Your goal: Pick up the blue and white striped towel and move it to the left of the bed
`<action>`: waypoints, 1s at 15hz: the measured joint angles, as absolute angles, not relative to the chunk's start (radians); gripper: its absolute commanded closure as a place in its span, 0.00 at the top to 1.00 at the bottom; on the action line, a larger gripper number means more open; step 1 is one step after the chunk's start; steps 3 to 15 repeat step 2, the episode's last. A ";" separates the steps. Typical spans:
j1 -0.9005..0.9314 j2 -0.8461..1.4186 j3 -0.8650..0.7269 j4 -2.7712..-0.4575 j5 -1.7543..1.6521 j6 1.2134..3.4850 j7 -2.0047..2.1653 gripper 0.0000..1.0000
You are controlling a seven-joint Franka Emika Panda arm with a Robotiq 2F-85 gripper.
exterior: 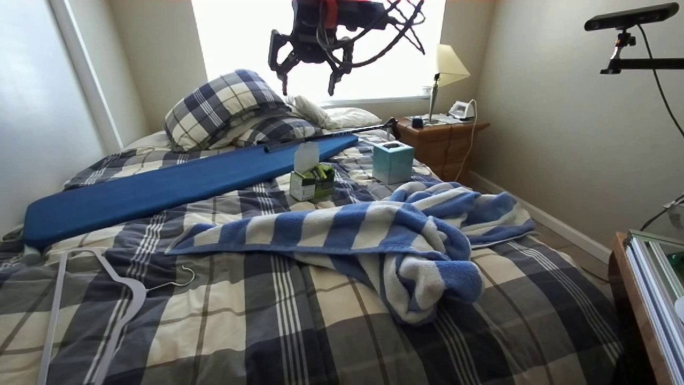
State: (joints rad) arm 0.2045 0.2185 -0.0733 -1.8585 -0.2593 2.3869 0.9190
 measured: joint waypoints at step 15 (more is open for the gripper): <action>0.205 0.219 -0.073 -1.861 -0.260 2.388 0.919 1.00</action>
